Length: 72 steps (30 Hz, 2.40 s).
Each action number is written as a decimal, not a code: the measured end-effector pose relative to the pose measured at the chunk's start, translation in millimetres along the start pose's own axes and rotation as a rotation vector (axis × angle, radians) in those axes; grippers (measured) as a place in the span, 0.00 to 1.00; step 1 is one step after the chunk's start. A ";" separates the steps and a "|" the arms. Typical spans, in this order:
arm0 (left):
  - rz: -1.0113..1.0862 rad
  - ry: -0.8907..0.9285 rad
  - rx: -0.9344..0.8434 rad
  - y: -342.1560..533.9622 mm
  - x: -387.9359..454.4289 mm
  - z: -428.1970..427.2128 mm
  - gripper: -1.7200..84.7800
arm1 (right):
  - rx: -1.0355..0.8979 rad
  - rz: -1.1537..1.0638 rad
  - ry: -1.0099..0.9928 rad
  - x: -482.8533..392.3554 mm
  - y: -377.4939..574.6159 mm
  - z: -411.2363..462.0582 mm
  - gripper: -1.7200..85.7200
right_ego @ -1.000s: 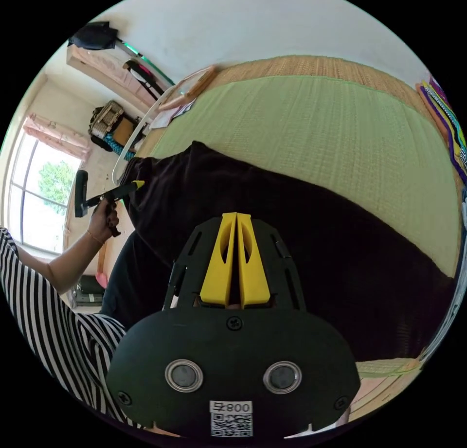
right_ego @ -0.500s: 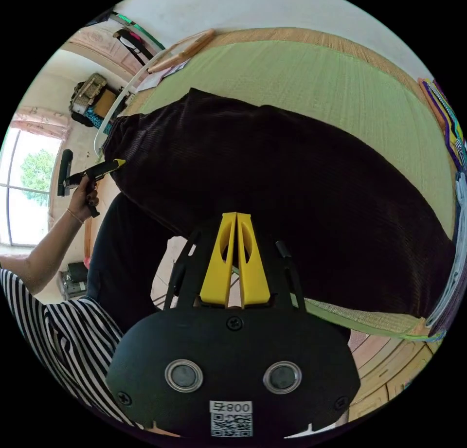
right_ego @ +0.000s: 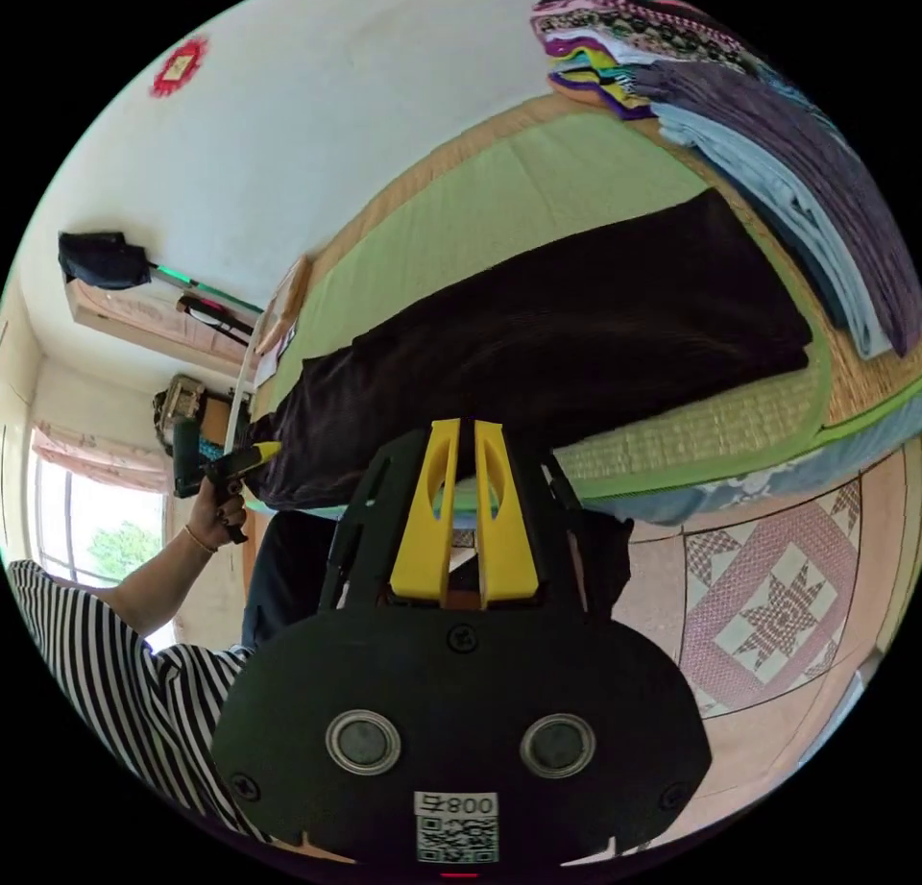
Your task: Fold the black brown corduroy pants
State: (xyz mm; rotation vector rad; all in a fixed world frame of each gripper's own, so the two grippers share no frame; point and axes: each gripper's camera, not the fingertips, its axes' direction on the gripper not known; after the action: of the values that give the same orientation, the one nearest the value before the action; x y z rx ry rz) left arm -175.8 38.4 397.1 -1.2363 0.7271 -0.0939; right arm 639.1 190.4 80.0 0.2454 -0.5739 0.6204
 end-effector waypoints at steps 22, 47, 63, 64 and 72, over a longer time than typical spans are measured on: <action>0.491 -0.152 -0.423 -324.7 278.3 294.3 0.14 | 0.298 0.385 -0.151 220.8 24.0 -155.4 0.13; 0.578 -0.071 -0.532 -398.3 353.2 347.9 0.06 | 0.339 0.435 -0.339 265.0 52.3 -191.4 0.06; 0.628 0.007 -0.440 -390.7 320.6 260.0 0.06 | 0.418 0.247 -0.357 181.4 75.0 -197.6 0.06; 0.637 0.022 -0.422 -387.9 314.7 246.5 0.06 | 0.423 0.216 -0.356 168.7 75.8 -198.0 0.06; 0.644 0.129 -0.274 -355.2 248.9 147.8 0.06 | 0.407 -0.015 -0.341 67.1 75.7 -185.1 0.05</action>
State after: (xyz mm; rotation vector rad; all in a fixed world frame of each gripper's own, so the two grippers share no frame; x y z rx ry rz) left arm 209.3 -75.9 617.6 -1.2043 1.2501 0.4724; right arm 717.4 353.0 -29.1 0.7481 -0.7690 0.6834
